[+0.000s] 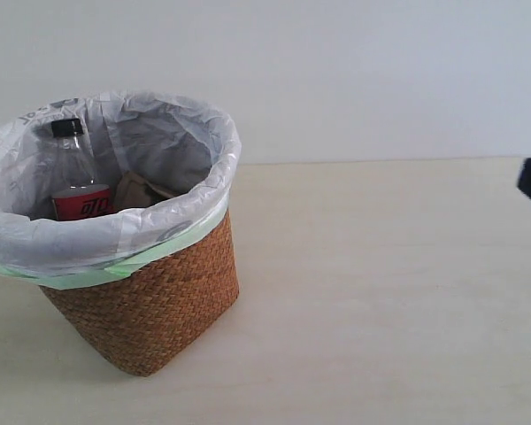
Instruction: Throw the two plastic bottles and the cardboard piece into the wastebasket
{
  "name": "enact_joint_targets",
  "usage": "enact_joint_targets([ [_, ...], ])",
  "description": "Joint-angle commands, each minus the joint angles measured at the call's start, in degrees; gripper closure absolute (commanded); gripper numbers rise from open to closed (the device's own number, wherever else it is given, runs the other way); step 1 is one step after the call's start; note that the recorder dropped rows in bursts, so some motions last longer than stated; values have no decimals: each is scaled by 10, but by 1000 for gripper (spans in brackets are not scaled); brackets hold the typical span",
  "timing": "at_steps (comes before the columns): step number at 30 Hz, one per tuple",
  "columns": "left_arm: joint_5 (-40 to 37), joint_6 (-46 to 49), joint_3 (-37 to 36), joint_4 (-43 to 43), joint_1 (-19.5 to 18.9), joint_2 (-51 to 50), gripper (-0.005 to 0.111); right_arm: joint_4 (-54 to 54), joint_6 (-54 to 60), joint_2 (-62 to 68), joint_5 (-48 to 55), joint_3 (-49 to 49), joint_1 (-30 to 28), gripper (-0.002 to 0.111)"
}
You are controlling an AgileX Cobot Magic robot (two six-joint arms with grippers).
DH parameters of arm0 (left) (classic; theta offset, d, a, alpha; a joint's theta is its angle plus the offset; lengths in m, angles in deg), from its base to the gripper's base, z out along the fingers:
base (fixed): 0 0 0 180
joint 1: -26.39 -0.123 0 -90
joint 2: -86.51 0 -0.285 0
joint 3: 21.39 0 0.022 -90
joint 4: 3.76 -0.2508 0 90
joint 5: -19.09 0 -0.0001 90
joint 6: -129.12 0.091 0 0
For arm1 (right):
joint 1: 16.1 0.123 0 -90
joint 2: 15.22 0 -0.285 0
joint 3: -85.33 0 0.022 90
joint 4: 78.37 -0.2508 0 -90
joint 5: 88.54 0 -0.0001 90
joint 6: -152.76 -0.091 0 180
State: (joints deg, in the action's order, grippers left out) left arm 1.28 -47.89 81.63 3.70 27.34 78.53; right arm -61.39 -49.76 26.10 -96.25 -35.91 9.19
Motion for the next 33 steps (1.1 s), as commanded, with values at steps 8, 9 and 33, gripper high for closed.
enact_joint_targets([
  [8, 1, -5, -2, -2, 0, 2, 103, -11, -15, -249, -90, 185, -68, 96],
  [9, 1, -5, -2, -2, 0, 2, 103, -12, -18, -266, -85, 185, -72, 96],
  [33, 1, -5, -2, -2, 0, 2, 103, -42, 19, -335, 281, 185, -97, 96],
])
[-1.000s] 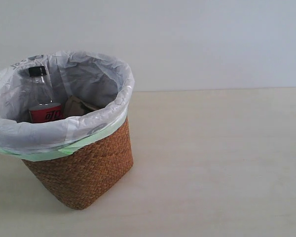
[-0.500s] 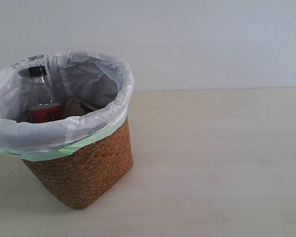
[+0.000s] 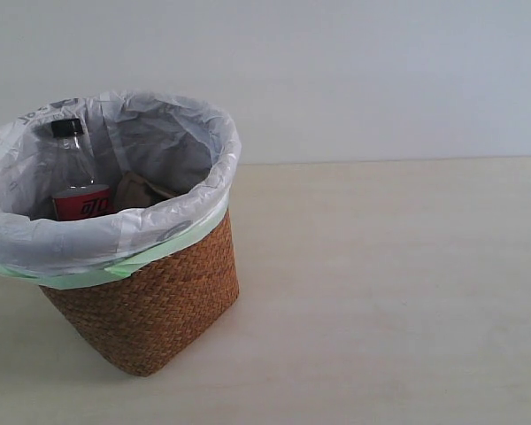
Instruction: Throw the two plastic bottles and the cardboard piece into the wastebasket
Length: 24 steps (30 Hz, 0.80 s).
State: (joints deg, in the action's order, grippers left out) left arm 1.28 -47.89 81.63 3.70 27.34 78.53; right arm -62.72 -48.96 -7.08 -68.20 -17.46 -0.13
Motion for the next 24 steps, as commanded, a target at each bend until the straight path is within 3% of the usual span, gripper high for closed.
enact_joint_targets([
  [1, 1, -5, -2, -2, 0, 2, 103, -43, 27, -4, 0, 0, -4, 96],
  [5, 1, -5, -2, -2, 0, 2, 103, -137, 152, -4, -5, 0, -4, 96],
  [24, 1, -5, -2, -2, 0, 2, 103, -150, 162, -4, -4, 0, -4, 96],
])
